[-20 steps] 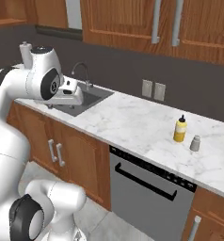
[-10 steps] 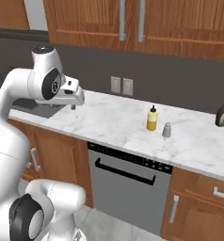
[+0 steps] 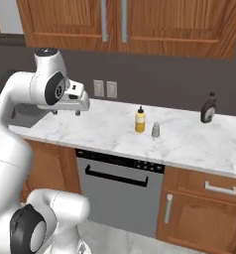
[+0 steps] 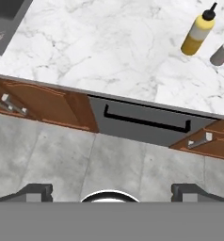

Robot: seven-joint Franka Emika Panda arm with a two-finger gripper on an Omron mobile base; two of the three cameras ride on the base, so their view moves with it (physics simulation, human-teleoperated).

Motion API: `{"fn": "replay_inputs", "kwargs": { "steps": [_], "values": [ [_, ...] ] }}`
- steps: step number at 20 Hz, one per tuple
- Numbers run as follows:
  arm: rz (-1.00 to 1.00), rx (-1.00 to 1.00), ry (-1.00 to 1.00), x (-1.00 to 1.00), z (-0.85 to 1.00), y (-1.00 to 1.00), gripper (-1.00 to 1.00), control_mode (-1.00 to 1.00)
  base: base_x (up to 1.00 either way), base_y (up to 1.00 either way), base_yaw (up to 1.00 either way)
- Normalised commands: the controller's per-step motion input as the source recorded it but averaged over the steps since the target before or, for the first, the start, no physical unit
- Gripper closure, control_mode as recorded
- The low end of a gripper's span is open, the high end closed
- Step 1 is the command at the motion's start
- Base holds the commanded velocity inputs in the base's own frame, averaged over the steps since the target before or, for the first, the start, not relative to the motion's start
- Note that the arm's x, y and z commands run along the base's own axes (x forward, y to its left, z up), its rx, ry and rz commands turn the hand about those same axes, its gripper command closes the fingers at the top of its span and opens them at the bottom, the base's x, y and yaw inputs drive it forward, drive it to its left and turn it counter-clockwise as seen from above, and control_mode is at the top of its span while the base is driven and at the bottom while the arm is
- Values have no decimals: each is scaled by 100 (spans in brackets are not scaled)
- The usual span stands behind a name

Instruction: Pick the shaker and mustard from the counter and place them in the cabinet.

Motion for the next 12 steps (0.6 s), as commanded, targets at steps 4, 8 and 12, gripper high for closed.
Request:
{"fn": "replay_inputs", "kwargs": {
  "steps": [4,8,12],
  "values": [
    [0,0,0,0,0,0,-100,100,0,-11,-30],
    [0,0,0,0,0,0,-100,100,0,-9,-30],
    [0,0,0,0,0,0,-100,100,8,-8,-12]
  ]
}}
